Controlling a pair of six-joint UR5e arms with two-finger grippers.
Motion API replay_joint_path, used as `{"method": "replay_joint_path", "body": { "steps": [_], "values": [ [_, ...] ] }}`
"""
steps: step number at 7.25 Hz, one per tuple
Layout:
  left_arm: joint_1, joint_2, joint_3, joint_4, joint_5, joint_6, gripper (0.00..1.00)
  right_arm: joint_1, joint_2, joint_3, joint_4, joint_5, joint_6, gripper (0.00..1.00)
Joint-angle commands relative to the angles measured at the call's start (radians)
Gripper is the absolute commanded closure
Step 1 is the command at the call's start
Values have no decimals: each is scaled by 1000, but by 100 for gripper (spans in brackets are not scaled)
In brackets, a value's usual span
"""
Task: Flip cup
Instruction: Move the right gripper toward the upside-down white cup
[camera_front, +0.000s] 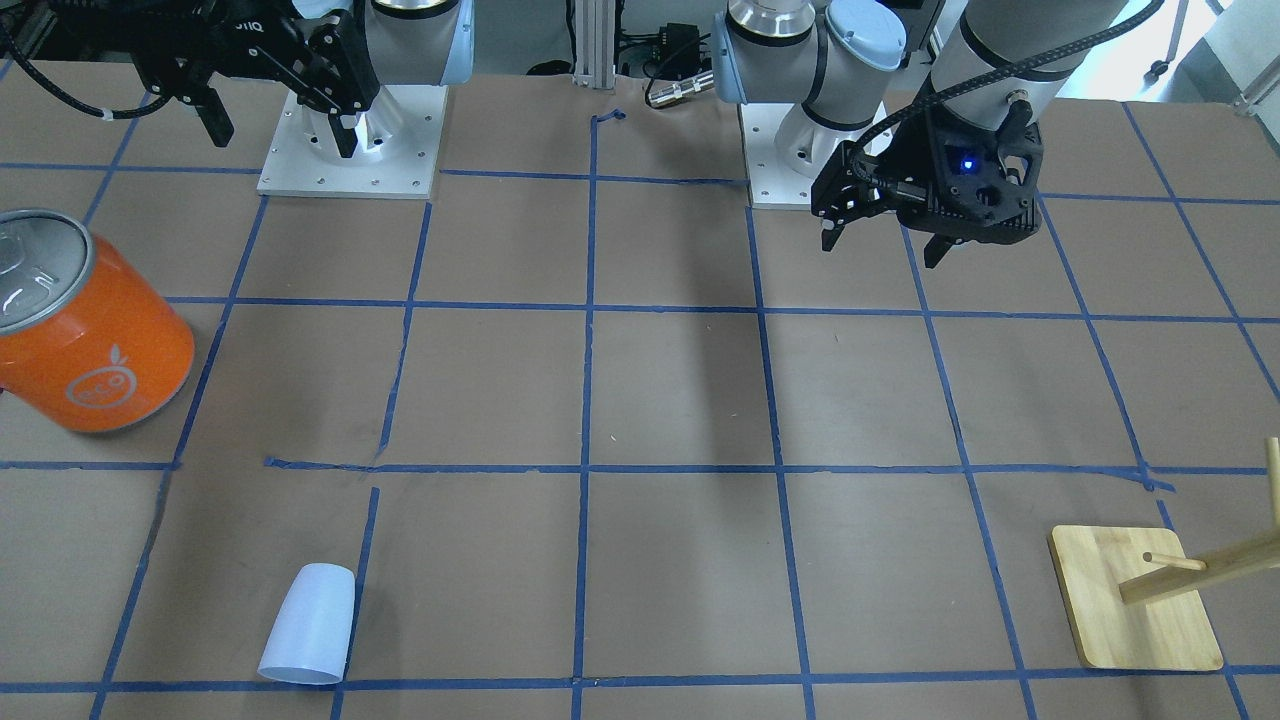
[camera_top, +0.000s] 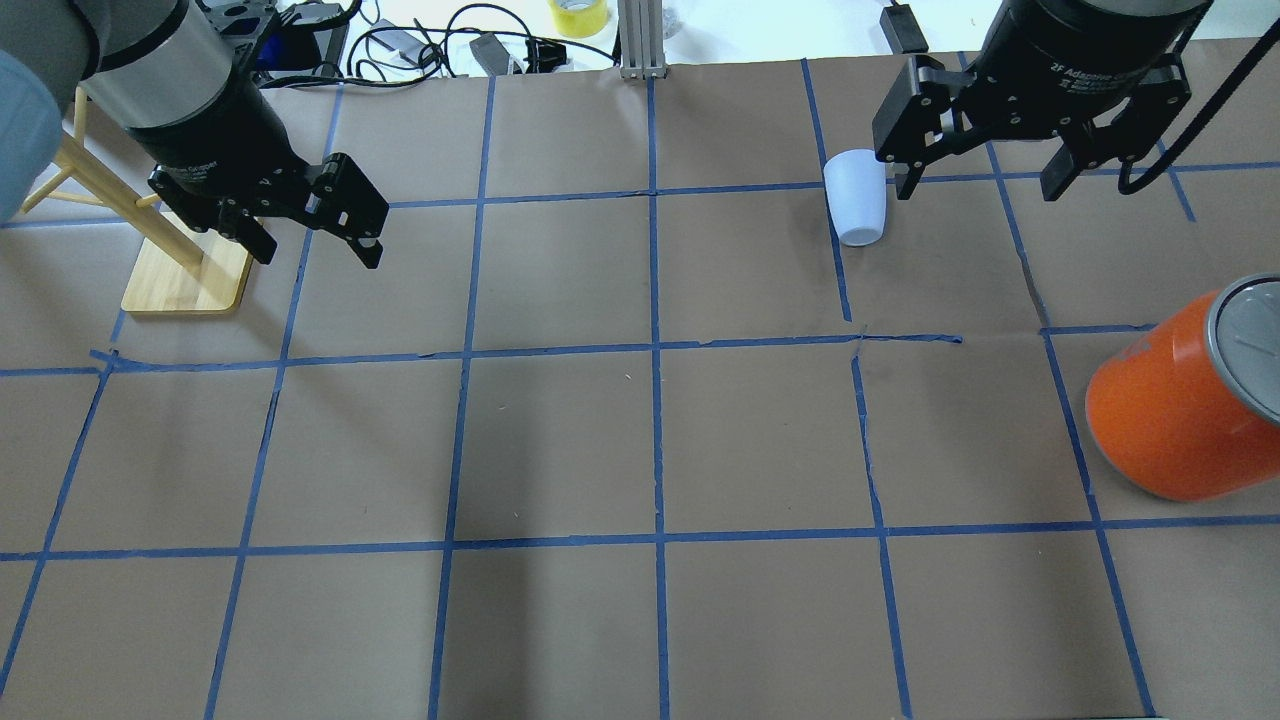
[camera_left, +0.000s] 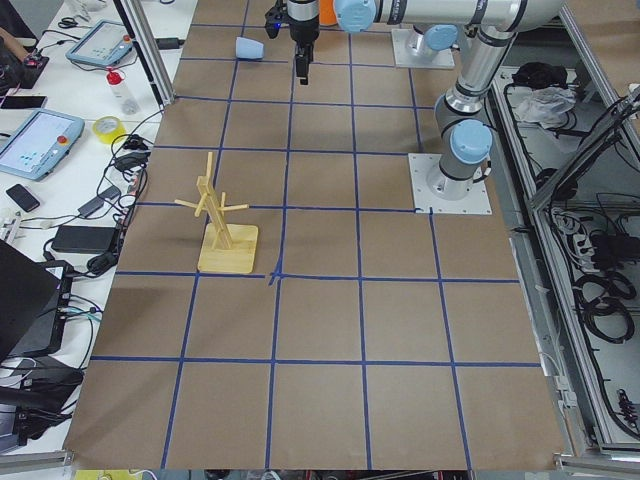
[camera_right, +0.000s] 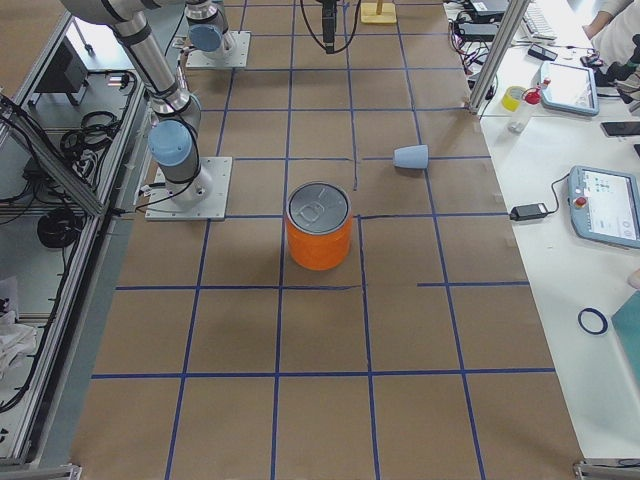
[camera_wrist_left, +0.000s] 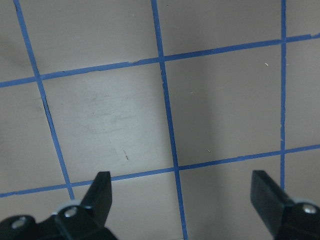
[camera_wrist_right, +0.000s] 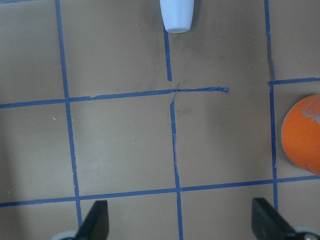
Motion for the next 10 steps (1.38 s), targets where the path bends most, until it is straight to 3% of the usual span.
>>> {"method": "replay_joint_path", "body": {
  "steps": [1,7,10],
  "values": [
    [0,1,-2,-1,9,-3,0,1,3,3,-4,-3,4,0],
    [0,2,0,-1,6,-3,0,0,66,9,-27,11,7,0],
    [0,2,0,-1,4,-3,0,0,66,13,-123,-2,3,0]
  ]
}}
